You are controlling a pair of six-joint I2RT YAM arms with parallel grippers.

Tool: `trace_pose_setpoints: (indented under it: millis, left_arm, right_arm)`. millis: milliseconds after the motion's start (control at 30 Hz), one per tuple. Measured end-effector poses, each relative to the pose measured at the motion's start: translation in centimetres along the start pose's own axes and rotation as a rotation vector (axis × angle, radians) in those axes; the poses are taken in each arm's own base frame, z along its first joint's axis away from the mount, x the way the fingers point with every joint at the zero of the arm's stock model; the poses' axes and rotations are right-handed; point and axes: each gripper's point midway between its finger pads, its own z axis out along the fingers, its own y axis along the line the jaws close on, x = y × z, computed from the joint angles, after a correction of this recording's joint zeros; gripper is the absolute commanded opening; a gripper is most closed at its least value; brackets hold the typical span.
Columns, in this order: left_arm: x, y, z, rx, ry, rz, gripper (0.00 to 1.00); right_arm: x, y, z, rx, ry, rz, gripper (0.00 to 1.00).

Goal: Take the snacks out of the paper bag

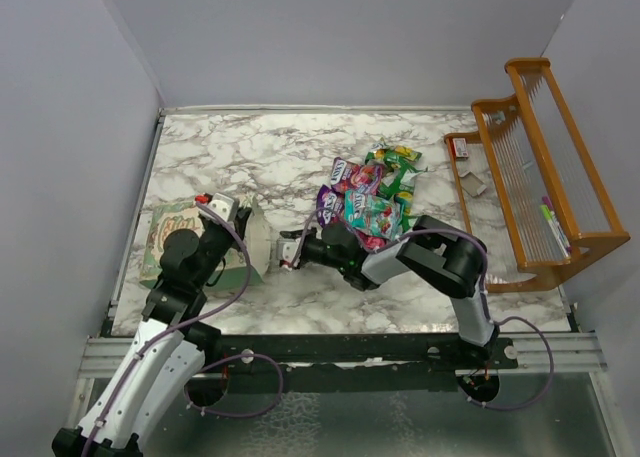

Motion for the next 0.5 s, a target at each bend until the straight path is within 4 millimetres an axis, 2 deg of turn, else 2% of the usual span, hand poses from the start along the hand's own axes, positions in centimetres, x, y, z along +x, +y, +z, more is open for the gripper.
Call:
trace_pose_setpoints:
  millis: [100,167,367,500]
  left_arm:
    - [-0.3,0.1,0.4,-0.011,-0.013,-0.021,0.00]
    - [-0.5,0.1,0.7,-0.011,-0.020,-0.030,0.00]
    - [-0.4,0.1,1.7,-0.006,-0.004,-0.045,0.00]
    - [-0.6,-0.2,2.5,0.015,0.014,-0.044,0.00]
  right_arm:
    - [0.1,0.1,-0.4,-0.016,0.021,0.152,0.45]
    - [-0.4,-0.1,-0.7,-0.021,0.020,0.280,0.53]
    - [-5.4,-1.5,-2.8,-0.042,-0.101,0.556,0.61]
    - [-8.2,-1.2,-4.0,-0.115,-0.194,0.683,0.67]
